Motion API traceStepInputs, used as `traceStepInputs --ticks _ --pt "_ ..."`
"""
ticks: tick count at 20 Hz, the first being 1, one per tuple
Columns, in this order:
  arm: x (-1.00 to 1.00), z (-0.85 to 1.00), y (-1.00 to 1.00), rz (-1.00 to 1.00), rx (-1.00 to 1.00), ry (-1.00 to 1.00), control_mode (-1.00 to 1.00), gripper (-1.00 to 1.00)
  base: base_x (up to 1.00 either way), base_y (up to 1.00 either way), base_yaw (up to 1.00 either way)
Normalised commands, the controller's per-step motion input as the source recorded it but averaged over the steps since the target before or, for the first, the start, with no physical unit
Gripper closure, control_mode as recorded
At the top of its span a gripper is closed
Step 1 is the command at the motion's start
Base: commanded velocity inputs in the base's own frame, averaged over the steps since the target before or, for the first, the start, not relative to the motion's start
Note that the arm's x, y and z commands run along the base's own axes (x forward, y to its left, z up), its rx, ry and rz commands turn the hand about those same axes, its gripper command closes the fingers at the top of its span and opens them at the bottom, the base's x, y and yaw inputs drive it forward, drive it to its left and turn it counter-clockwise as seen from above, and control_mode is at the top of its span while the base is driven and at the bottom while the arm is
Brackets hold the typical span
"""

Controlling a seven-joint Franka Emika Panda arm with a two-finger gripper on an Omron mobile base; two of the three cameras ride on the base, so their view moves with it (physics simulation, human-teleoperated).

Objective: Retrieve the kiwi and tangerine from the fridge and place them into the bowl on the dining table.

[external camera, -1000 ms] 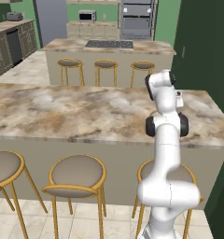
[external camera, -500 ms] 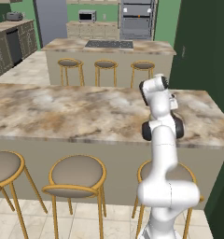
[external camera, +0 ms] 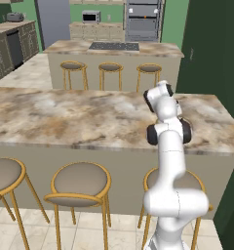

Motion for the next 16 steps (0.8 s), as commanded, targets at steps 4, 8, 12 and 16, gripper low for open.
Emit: traceStepInputs --ticks 4,8,12,16 --pt "0.34 -0.02 -0.28 0.16 0.05 0.00 -1.00 1.00 0.00 0.00 0.00" --pt "0.38 0.00 -0.22 0.16 0.04 0.00 -1.00 1.00 0.00 0.00 0.00" --pt "0.44 -0.05 -0.10 0.15 0.03 0.00 -1.00 -1.00 0.00 0.00 0.00" --pt "0.38 -0.07 -0.08 0.14 0.03 0.00 -1.00 -1.00 0.00 0.00 0.00"
